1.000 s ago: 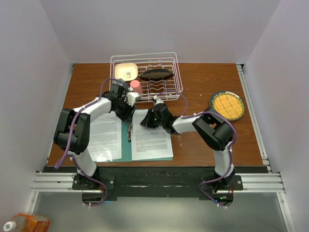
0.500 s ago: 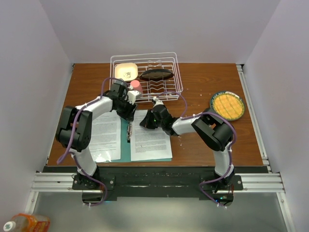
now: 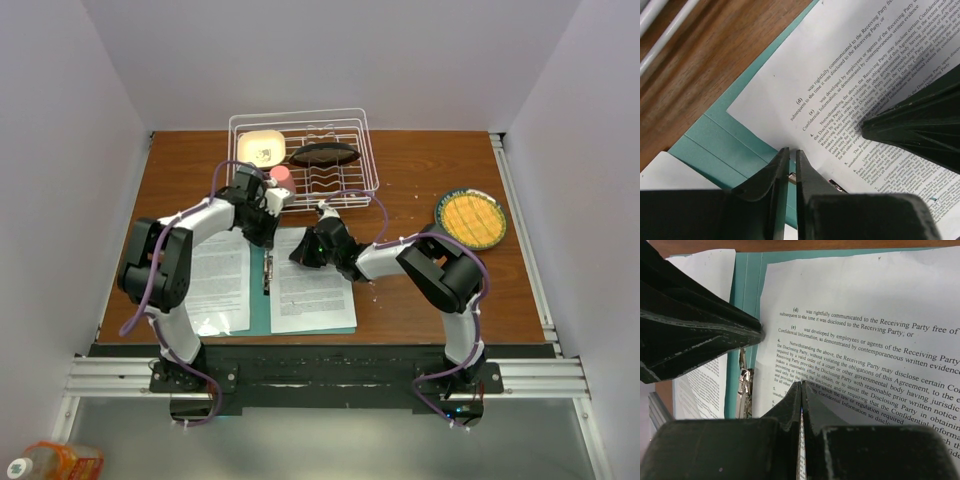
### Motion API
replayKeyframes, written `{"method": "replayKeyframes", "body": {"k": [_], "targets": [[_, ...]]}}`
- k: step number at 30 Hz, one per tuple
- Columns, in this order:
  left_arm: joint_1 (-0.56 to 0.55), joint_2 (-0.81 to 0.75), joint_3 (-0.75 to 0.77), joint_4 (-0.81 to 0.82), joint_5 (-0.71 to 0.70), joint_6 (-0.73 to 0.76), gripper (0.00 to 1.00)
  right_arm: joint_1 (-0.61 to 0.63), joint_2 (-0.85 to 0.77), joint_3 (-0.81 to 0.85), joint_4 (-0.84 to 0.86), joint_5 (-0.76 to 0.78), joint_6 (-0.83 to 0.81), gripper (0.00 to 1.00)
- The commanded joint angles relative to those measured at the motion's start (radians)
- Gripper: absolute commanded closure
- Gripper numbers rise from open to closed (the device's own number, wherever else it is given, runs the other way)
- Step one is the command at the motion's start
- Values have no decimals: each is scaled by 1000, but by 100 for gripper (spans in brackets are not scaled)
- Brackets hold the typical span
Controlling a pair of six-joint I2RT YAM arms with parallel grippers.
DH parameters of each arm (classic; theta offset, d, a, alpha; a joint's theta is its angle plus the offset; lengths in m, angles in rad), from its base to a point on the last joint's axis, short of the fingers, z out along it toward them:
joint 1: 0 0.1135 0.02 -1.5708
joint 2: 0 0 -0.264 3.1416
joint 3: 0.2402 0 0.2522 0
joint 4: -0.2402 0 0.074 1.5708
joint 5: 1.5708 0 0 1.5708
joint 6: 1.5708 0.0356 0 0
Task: Put the files into the folder
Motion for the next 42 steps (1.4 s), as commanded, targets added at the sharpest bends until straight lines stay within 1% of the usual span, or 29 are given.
{"method": "replayKeyframes", "body": {"k": [1, 11, 15, 17, 18, 19, 20, 21, 22, 24, 27, 28, 29, 33, 34, 36, 37, 39, 40, 42], "targets": [[2, -87, 45, -34, 23, 16, 85, 8, 33, -34, -196, 64, -10, 100], [2, -165, 20, -137, 95, 53, 83, 8, 38, -31, -225, 77, -9, 100], [2, -167, 0, -114, 69, 51, 80, 8, 38, -36, -214, 77, -7, 100], [2, -135, 6, -100, 43, 39, 65, 8, 38, -39, -211, 76, -7, 100], [4, -124, 12, -96, 40, 33, 55, 8, 38, -39, -210, 76, -6, 100], [4, -102, 12, -88, 28, 21, 24, 8, 38, -42, -207, 77, -7, 100], [3, -92, 12, -70, 23, 13, 16, 8, 35, -43, -207, 76, -7, 100], [2, -85, 9, -62, 20, 7, 15, 8, 32, -48, -205, 77, -6, 100], [2, -72, 9, -54, 9, -5, 0, 8, 32, -49, -201, 77, -6, 100], [2, -59, 5, -30, -4, -13, 0, 8, 30, -54, -196, 76, -3, 100], [3, -38, 2, -2, -26, -28, 5, 8, 29, -57, -190, 74, -1, 100], [2, -33, 2, 3, -29, -31, 10, 8, 29, -59, -187, 74, -1, 100], [2, -32, 2, 12, -32, -33, 12, 8, 29, -59, -185, 74, -3, 100], [2, -22, -1, 36, -57, -47, 16, 9, 29, -63, -178, 65, 2, 100], [2, -22, -3, 47, -60, -48, 22, 9, 30, -65, -175, 67, 1, 100], [4, -12, -1, 52, -63, -54, 29, 9, 30, -68, -172, 62, 4, 100], [3, -6, 2, 49, -61, -54, 35, 11, 30, -69, -172, 64, 5, 100], [2, 5, 5, 47, -57, -56, 40, 11, 30, -69, -170, 65, 5, 100], [2, 8, 3, 47, -55, -58, 47, 11, 30, -69, -171, 65, 5, 100], [2, 14, 2, 46, -58, -59, 52, 9, 30, -71, -170, 65, 7, 100]]}}
